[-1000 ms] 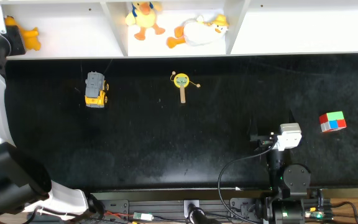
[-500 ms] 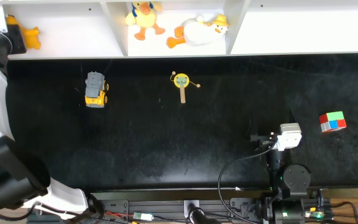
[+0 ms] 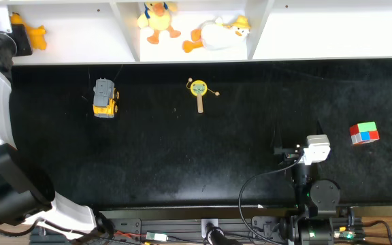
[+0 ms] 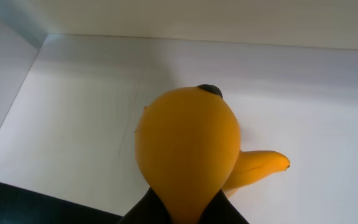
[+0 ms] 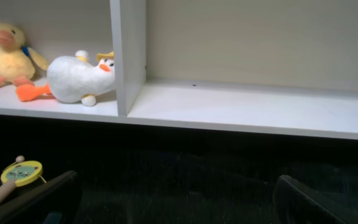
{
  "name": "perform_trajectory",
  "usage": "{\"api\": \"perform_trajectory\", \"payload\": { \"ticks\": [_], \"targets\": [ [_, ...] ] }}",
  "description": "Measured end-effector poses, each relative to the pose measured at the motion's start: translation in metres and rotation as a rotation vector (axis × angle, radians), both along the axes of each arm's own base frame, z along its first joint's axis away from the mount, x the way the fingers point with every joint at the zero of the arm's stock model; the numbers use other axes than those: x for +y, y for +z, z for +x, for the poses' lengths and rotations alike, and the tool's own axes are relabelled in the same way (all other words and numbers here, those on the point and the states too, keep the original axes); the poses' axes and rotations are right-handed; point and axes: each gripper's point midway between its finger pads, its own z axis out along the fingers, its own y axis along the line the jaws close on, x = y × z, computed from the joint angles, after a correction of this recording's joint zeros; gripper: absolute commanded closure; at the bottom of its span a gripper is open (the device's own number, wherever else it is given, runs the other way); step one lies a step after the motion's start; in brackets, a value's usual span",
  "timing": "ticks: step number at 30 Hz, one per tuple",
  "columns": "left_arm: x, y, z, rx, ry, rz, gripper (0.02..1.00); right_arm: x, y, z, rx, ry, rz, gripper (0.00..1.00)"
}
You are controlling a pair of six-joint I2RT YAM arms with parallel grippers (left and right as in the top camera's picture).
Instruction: Store Toys
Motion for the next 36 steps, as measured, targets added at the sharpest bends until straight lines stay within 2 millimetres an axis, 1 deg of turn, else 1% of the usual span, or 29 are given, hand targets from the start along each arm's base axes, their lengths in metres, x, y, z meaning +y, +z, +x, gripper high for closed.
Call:
{"api": "perform_trajectory", "payload": {
  "ticks": [2,6,12,15,17,19,22,24,25,28,36],
  "targets": [
    [0.0000,0.0001,0.0001,0.000,0.000,0.000,0.930,0.0001,0.0000,0.0000,0.000,0.000,0.000,0.007],
    [-0.0002,-0.0009,0.0008,0.000,-0.001,-0.003,0.873,0.0000,-0.0002,0.0000,0.001,0.000,0.000,0.003],
    [-0.0008,-0.0014,0.0033,-0.005,0.004,-0.013,0.728,0.0000,0.0000,0.0000,0.000,0.000,0.000,0.007],
    [-0.0018,-0.0011,0.0041,-0.007,0.004,-0.015,0.678,0.0000,0.0000,0.0000,0.000,0.000,0.000,0.007],
    [-0.0016,-0.0005,0.0045,-0.010,0.005,-0.014,0.564,0.0000,0.0000,0.0000,0.000,0.000,0.000,0.005],
    [-0.0016,0.0000,0.0049,-0.013,0.004,-0.014,0.382,0.0001,0.0000,0.0000,0.000,0.000,0.000,0.005],
    [-0.0016,-0.0009,0.0052,-0.011,0.004,-0.014,0.169,0.0000,0.0000,0.0000,0.000,0.000,0.000,0.007],
    [-0.0015,-0.0018,0.0054,-0.010,0.003,-0.015,0.075,0.0000,-0.0001,0.0000,0.000,0.000,0.000,0.005],
    [-0.0016,-0.0020,0.0054,-0.010,0.003,-0.016,0.049,0.0000,-0.0001,0.0000,0.000,0.000,0.000,0.005],
    [-0.0018,-0.0023,0.0061,-0.012,0.003,-0.019,0.020,0.0001,-0.0001,0.0000,0.000,0.000,0.000,0.003],
    [-0.0014,-0.0001,0.0081,-0.024,0.000,-0.015,0.020,0.0000,-0.0001,0.0000,0.000,0.000,-0.001,0.007]
  ]
}}
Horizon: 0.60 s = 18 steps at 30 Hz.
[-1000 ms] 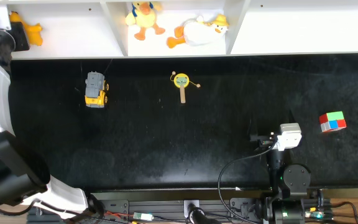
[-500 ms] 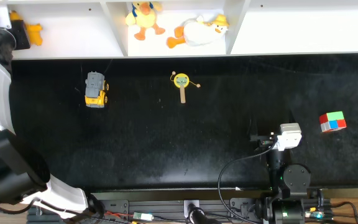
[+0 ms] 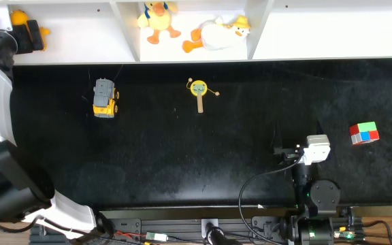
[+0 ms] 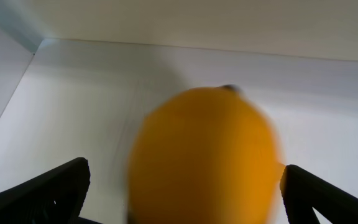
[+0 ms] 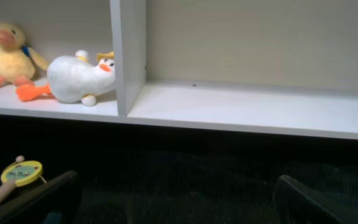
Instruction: Store Toys
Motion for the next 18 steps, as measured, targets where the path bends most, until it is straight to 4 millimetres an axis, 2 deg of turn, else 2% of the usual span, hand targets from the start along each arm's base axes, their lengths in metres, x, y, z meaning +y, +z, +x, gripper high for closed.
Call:
{"api": "perform_trajectory", "payload": {
  "ticks": [18],
  "targets": [
    [-0.0029,0.0049,0.0060,-0.026,-0.009,0.011,0.023,0.0001,0.0001,0.0000,0.000,0.000,0.001,0.005]
  ]
}}
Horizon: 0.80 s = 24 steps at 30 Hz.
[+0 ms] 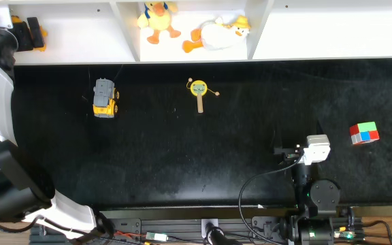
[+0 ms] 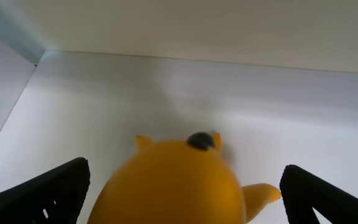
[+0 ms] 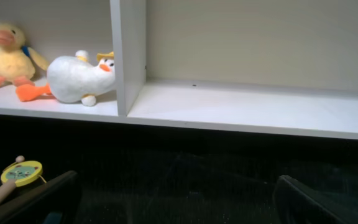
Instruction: Store Toys
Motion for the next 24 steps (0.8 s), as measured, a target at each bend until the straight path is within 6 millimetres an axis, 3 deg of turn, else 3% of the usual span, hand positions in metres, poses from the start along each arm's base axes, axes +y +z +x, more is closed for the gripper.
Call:
{"api": "perform_trajectory", "payload": {
  "ticks": [24],
  "targets": [
    [0.0004,0.0039,0.0059,-0.028,-0.005,0.009,0.020,0.0000,0.0000,0.0000,0.000,0.000,0.000,0.005]
  ]
}}
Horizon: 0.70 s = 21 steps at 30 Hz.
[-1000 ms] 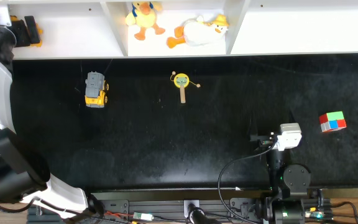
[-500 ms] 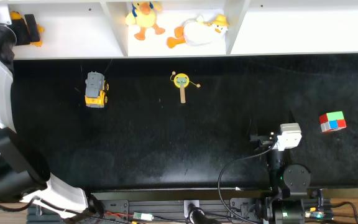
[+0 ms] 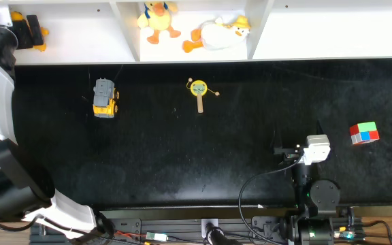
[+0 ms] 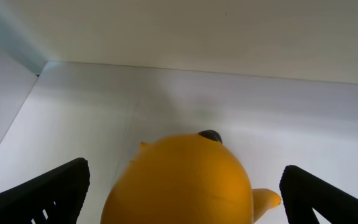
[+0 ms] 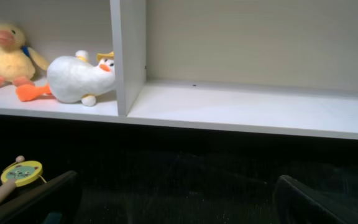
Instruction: Store Toys
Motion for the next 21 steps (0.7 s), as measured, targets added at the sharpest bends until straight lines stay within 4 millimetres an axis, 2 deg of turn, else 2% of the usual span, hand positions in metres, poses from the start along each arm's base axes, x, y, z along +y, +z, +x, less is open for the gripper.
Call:
{"api": "perform_trajectory", "payload": {
  "ticks": [21],
  "targets": [
    [-0.006,-0.008,-0.013,0.066,-0.003,-0.030,0.020,0.000,0.000,0.000,0.000,0.000,0.000,0.005]
  ]
}}
